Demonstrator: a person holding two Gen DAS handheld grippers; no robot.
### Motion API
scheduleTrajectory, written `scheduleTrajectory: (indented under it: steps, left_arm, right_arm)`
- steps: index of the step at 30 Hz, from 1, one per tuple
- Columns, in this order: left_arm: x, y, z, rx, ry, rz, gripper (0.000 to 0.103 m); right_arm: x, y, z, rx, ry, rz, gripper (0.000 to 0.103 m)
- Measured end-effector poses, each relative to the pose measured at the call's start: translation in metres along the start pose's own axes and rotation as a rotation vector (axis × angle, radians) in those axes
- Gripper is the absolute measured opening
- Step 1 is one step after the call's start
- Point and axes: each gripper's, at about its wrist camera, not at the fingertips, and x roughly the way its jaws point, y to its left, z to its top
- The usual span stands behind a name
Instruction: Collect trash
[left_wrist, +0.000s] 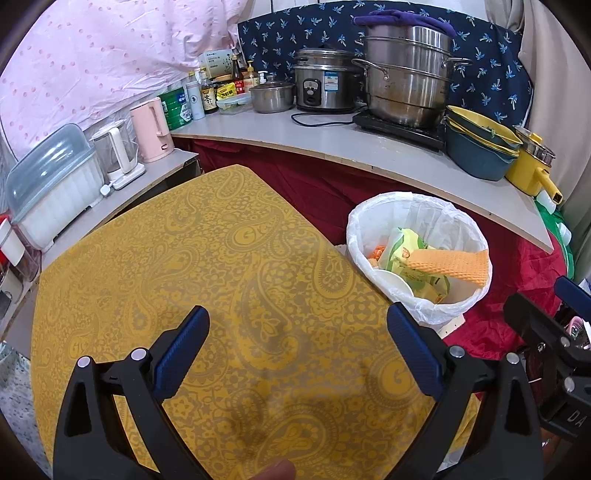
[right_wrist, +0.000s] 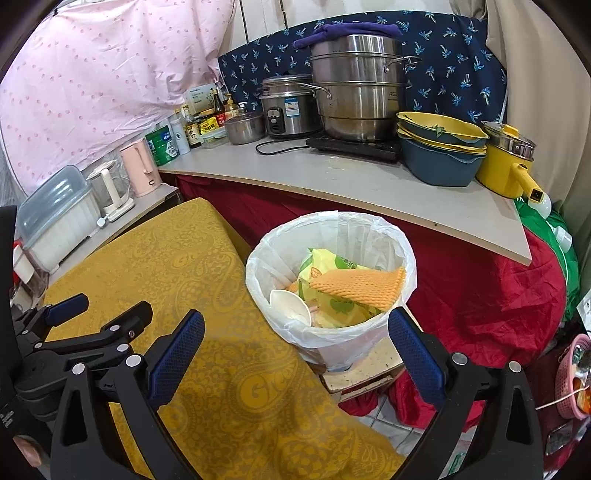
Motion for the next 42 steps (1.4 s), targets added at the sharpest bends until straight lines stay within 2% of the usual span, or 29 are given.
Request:
scheduleTrajectory:
  steps: [17, 30, 42]
  left_arm:
    - [0.034, -0.035, 0.018, 0.038, 0.026, -0.038, 0.092]
    - [0.052, -0.039, 0.022, 0.031, 0.048, -0.033, 0.092]
    - [0.052, -0.039, 0.022, 0.029, 0.049, -0.023, 0.092]
  right_arm:
    - [0.03, -0.028, 0.006, 0.031, 0.019, -0.036, 0.096]
    - [0.048, -0.031, 0.005, 0.038, 0.046, -0.045, 0.096]
    - [0.051, -0.034, 0.003, 0.037, 0.05, -0.046, 0.096]
